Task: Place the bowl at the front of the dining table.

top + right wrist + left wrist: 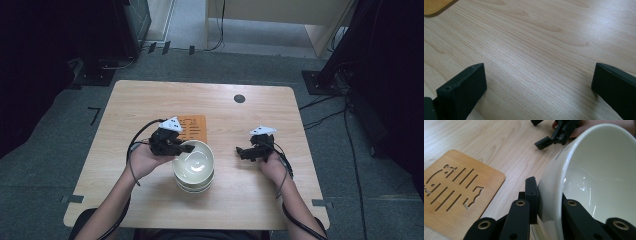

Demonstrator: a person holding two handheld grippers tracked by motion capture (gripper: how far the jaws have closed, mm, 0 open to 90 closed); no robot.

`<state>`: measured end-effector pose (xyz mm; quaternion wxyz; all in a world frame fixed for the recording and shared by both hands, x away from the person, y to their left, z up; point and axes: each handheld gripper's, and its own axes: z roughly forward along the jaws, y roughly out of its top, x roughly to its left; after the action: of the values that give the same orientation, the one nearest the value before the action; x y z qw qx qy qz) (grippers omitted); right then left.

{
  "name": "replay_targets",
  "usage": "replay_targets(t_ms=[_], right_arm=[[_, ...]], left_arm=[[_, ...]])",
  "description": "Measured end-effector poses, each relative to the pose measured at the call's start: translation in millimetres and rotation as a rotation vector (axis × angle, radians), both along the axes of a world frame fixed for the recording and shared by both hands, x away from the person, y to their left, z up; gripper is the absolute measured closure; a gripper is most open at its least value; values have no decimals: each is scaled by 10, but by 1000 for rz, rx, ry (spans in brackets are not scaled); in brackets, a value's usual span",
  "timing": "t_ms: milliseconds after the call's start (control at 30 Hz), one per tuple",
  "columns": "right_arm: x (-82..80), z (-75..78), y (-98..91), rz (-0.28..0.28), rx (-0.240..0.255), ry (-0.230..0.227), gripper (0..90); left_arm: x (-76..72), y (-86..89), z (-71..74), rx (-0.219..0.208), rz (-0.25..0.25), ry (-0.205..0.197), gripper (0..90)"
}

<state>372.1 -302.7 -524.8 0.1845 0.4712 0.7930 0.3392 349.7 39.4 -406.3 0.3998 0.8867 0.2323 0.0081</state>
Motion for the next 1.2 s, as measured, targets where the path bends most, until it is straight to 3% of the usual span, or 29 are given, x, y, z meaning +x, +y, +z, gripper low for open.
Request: replay_targets(t_ms=[600, 1200], right_arm=[[0, 0, 0, 0, 0, 0, 0], [0, 0, 0, 0, 0, 0, 0]], left_arm=[[61, 138, 66, -66, 23, 42, 824], [125, 253, 70, -89, 59, 62, 820]])
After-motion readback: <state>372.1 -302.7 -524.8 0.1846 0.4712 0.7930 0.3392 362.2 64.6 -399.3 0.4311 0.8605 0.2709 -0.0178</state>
